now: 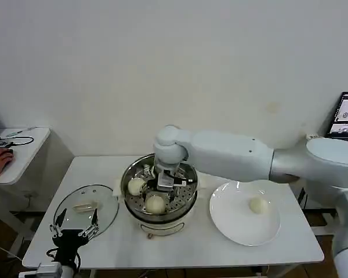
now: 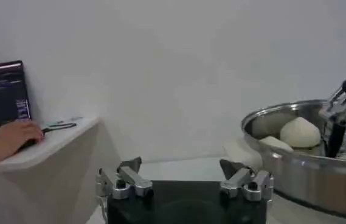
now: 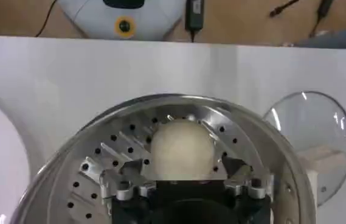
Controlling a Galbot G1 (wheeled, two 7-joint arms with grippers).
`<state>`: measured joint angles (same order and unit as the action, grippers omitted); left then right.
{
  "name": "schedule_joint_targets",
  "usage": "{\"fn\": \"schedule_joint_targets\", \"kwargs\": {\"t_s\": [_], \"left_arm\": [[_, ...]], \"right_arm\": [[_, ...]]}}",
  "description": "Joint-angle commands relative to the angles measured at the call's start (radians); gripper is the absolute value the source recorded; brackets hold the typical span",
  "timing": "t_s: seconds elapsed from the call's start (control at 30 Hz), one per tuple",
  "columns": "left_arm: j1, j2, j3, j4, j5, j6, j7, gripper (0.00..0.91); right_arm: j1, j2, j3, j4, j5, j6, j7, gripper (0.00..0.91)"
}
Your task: Take steamed baozi put them in steamer then cover it.
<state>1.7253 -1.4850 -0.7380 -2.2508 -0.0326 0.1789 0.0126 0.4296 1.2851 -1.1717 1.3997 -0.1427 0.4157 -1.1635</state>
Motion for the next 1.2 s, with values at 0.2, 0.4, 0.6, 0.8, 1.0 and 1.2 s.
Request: {"fn": "schedule_joint_targets", "kwargs": {"t_s": [0.2, 0.4, 0.6, 0.8, 1.0, 1.2], "left_arm": [[0.011, 0.009, 0.000, -0.021, -0.005, 0.002, 0.010, 0.907], [-0.009, 0.014, 0.013, -0.017, -0.004, 0.005, 0.011, 0.907], [-0.026, 0.018, 0.035, -0.006, -0.005, 0.008, 0.012, 0.907], [-0.020, 0.013, 0.046, -0.026, 0.004, 0.014, 0.015, 0.907], [-0.004, 0.014, 0.040, -0.041, 0.008, 0.016, 0.019, 0.907], [0.017, 0.017, 0.035, -0.059, 0.008, 0.016, 0.019, 0.907]], "right_arm": [[0.185, -0.221, 0.072, 0.026, 0.275, -0.238, 0.069, 0.907], [0.250, -0.440, 0.073, 0.040, 0.463, -0.412, 0.080, 0.907], [0.278, -0.622, 0.015, 0.043, 0.539, -0.591, 0.060, 0.907], [0.239, -0.755, -0.001, 0.052, 0.516, -0.689, 0.019, 0.907], [0.025, -0.813, 0.123, 0.051, 0.472, -0.777, 0.023, 0.907], [-0.198, -0.824, 0.300, 0.057, 0.381, -0.842, 0.044, 0.907]]}}
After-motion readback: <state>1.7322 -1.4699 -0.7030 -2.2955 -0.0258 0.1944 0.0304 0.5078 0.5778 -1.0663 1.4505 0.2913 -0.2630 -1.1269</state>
